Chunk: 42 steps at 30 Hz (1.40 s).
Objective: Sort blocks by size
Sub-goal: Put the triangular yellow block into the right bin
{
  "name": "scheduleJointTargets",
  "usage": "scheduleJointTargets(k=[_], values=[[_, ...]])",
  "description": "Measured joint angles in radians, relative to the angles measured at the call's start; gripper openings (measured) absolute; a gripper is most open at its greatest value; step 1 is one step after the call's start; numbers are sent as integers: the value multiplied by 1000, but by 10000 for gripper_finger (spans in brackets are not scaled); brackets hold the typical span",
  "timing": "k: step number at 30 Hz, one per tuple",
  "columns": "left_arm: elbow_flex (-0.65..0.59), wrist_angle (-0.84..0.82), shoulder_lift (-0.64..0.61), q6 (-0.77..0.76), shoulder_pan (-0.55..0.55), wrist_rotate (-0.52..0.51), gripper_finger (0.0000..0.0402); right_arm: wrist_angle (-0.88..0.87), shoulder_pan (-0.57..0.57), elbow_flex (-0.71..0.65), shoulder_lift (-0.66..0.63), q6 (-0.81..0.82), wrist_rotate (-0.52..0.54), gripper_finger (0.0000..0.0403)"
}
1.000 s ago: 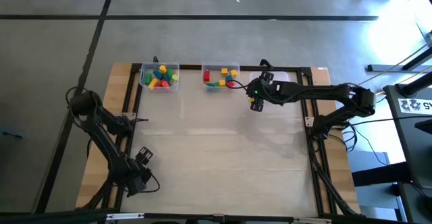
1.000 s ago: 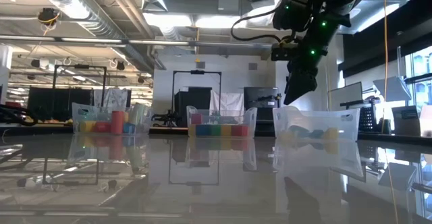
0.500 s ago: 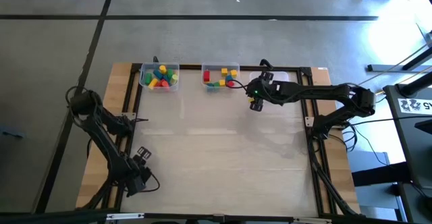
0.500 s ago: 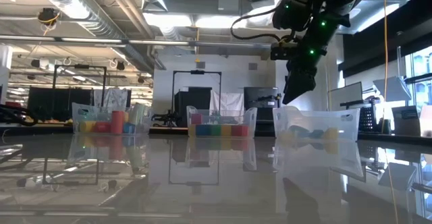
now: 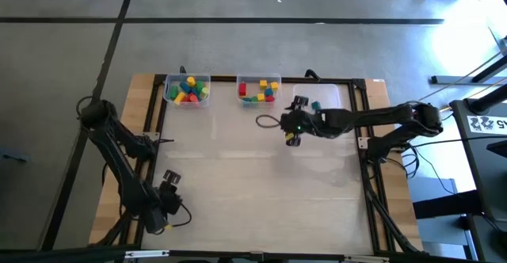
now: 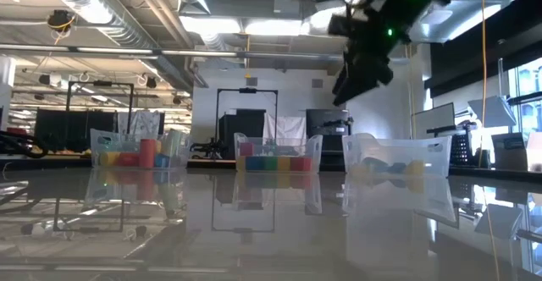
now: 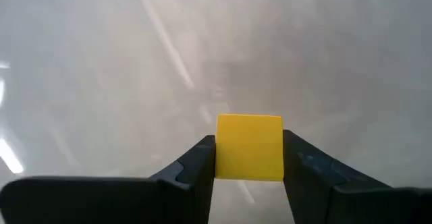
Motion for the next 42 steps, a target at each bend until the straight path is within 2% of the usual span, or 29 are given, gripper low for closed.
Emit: scheduleJointTargets(k=[7,11,15,21,25,32,37,42], values=[[60,-28,-59,-17,22,-302,133,103,131,20,0,73,-47,310],[74,-41,-76,-17,52,-524,136,226,196,12,0,95,-99,310],[75,-36,-75,-5,103,-676,138,339,240,10,9,119,-123,310],[75,-21,-75,49,184,-784,136,504,281,9,69,191,-185,310],[75,83,-75,236,223,-842,137,651,287,9,140,243,-231,310],[76,314,-75,606,288,-876,138,916,285,9,255,285,-307,310],[76,421,-75,767,329,-909,139,1088,287,9,322,382,-322,310],[76,487,-75,854,371,-909,140,1232,286,9,377,448,-332,310]])
